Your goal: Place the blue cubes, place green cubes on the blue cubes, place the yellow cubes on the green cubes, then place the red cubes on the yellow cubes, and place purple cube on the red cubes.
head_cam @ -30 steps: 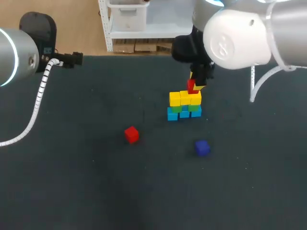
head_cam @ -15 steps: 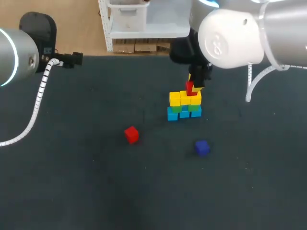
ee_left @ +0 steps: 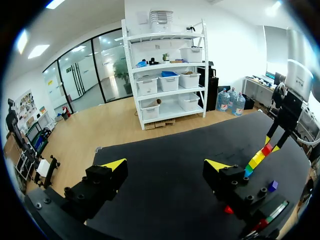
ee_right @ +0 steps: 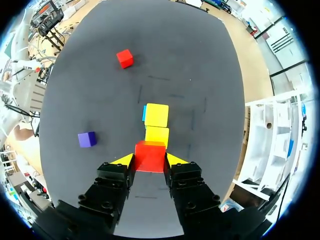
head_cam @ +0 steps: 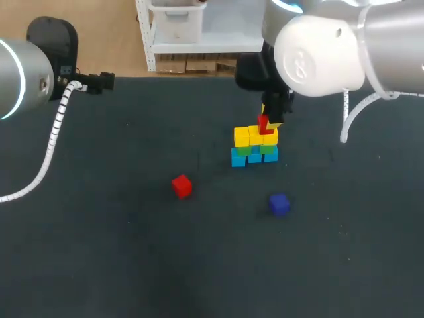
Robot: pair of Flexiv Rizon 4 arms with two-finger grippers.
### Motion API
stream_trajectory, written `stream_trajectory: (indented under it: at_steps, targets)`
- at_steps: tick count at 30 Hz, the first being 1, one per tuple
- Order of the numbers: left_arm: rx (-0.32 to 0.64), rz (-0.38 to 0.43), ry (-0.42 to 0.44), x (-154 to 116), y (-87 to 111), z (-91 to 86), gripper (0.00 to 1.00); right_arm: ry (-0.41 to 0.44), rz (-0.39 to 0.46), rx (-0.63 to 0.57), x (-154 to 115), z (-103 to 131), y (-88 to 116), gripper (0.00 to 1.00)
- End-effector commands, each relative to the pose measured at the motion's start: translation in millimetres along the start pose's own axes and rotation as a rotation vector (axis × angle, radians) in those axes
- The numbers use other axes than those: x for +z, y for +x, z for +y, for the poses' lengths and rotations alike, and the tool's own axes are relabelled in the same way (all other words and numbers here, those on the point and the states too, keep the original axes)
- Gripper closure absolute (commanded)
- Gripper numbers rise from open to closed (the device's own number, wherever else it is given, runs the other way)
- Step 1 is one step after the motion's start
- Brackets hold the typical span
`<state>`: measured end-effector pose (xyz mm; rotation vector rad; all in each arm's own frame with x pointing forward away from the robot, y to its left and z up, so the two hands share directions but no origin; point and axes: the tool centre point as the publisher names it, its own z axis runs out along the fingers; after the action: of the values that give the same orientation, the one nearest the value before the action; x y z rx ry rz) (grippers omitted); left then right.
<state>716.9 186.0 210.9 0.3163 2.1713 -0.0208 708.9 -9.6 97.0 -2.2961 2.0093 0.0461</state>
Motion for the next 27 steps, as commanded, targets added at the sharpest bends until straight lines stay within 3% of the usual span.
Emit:
stream_trajectory:
  at_steps: [1,27]
  targets:
    - [0.002,0.003,0.009,-0.2,-0.7,2.2,0.00,0.000,0.002,0.000,1.4,-2.5,-1.3,1.00]
    - [0.002,0.003,0.009,-0.2,-0.7,2.2,0.00,0.008,0.006,-0.002,3.9,-5.3,-1.5,0.98]
